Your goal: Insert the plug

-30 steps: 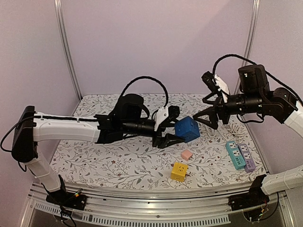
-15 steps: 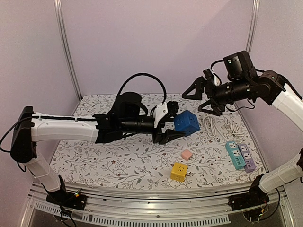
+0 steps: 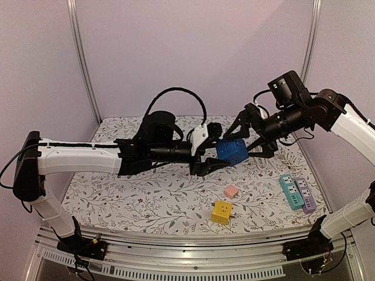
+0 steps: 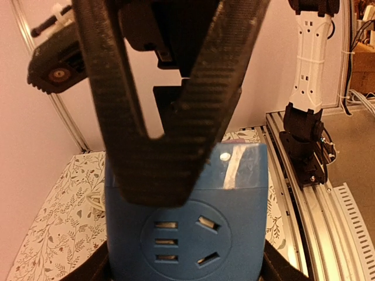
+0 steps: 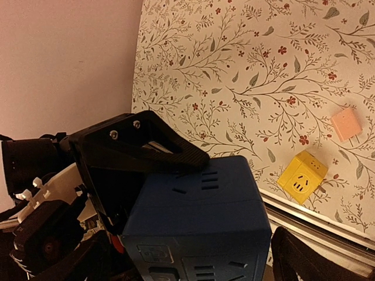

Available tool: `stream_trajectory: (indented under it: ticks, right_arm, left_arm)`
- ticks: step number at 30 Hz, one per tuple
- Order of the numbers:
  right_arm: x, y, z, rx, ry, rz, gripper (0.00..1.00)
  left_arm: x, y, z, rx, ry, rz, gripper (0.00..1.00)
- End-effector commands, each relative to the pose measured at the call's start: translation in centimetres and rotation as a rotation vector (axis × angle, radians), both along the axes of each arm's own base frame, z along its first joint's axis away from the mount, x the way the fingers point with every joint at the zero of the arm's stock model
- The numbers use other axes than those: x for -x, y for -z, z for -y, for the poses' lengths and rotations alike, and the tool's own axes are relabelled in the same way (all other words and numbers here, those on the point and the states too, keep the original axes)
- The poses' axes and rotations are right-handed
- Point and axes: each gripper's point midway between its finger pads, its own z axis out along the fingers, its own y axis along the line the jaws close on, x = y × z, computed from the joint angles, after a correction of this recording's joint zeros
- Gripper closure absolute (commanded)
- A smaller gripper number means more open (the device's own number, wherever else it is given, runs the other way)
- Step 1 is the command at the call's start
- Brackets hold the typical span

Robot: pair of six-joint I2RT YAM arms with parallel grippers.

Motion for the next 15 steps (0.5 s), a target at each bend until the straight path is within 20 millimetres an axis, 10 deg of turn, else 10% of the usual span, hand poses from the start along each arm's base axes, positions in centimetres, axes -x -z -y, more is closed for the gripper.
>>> stream_trajectory:
  ticks: [1, 10, 15]
  right_arm:
    - [1.6, 0.4, 0.4, 0.009, -0.035, -0.026, 0.08]
    - [-0.1, 0.4, 0.5, 0.051, 0.026, 0.013, 0.27]
    - [0.0, 1.1, 0.5, 0.085, 0.006, -0.006, 0.56]
  left_arm:
    - [0.6, -1.6, 0.9, 0.040, 0.040, 0.017, 1.00]
    - [0.9, -1.4, 1.1, 0.039, 0.055, 0.001, 1.00]
    - [0.7, -1.6, 1.4, 0.045, 0.047, -0.018, 1.00]
